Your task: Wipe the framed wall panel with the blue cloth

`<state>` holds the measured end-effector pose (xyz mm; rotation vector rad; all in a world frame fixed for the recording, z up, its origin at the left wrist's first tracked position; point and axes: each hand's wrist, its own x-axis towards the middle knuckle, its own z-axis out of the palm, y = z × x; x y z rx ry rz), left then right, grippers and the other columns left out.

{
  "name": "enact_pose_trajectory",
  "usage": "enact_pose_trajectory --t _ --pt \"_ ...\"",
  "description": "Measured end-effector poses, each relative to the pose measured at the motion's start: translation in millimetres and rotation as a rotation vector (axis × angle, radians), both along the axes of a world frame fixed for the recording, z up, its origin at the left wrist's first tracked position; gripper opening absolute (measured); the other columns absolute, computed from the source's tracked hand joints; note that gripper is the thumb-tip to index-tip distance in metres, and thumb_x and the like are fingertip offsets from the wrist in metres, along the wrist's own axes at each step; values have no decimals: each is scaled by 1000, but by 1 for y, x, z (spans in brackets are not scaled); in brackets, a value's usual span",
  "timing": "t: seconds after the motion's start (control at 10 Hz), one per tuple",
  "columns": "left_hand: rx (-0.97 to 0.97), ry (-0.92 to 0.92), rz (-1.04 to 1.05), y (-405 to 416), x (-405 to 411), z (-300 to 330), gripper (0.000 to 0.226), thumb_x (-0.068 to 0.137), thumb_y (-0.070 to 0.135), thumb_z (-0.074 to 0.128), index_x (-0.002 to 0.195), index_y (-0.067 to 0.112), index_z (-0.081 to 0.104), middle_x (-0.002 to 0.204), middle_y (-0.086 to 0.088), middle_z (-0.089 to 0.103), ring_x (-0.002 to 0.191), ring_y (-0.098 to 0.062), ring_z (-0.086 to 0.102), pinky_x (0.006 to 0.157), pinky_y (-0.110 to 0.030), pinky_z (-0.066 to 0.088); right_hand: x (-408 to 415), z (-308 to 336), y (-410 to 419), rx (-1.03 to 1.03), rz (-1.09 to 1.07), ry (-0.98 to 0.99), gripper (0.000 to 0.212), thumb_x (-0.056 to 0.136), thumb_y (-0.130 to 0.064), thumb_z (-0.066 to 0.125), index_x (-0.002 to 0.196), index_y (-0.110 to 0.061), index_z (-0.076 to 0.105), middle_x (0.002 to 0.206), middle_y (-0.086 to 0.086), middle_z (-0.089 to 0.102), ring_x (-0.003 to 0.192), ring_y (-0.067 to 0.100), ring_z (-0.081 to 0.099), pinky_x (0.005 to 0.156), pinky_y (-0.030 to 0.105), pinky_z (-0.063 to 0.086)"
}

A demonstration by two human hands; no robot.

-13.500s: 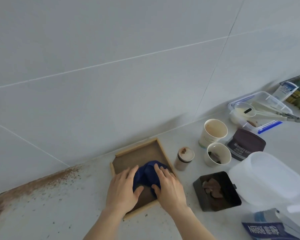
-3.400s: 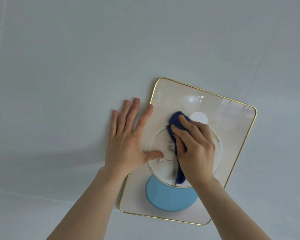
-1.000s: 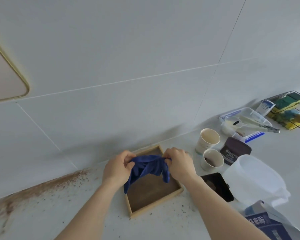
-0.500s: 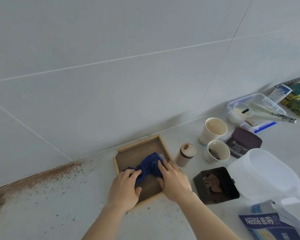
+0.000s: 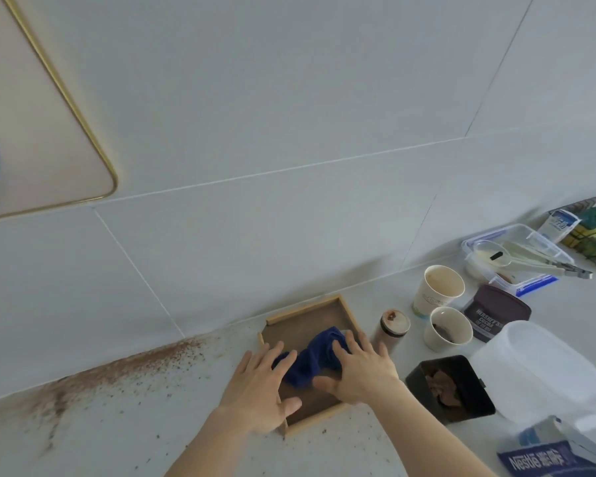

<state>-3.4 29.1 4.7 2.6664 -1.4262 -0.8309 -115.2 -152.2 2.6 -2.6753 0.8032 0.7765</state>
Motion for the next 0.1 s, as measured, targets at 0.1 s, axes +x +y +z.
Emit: enact_pose_trajectory --t 0.1 --pt "-95 -36 11 20 10 35 83 98 61 45 163 36 -1 173 6 -10 160 -19 -12 130 -46 -7 7 31 19 6 11 -54 96 87 -84 36 163 -30 10 174 5 -5 159 31 -11 127 62 -1"
